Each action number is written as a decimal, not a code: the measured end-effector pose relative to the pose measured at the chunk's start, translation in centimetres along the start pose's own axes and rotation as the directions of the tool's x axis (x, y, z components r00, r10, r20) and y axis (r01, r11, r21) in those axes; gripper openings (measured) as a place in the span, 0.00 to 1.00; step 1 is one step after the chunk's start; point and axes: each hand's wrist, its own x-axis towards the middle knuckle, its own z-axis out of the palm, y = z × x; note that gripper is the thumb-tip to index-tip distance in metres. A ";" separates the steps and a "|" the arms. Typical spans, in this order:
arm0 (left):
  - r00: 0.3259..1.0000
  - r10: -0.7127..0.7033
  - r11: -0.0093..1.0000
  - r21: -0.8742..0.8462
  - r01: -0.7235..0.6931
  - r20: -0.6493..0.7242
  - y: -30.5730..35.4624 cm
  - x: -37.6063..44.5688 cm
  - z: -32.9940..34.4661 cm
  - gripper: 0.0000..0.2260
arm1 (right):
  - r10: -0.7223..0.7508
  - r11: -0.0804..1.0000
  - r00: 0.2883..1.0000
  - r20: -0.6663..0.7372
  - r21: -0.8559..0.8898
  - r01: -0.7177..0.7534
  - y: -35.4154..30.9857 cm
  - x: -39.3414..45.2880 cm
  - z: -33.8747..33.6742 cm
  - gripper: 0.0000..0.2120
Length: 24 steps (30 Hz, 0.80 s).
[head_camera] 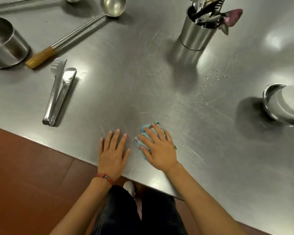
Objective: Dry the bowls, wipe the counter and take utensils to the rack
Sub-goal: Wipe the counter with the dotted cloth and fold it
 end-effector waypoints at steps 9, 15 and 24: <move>0.995 0.090 0.996 -0.005 -0.090 -0.049 3.0 4.6 -0.8 0.22 | 0.415 0.908 0.909 0.036 0.044 -0.416 8.4 9.3 -1.3 0.17; 0.994 0.102 0.994 -0.040 -0.103 -0.024 5.9 9.8 -0.7 0.23 | 0.083 0.997 0.996 -0.018 0.000 -0.083 8.1 6.5 -1.2 0.15; 0.995 0.094 0.995 0.037 -0.096 0.045 6.7 13.1 1.4 0.23 | 0.348 0.936 0.937 0.031 0.048 -0.349 16.1 14.4 -1.8 0.16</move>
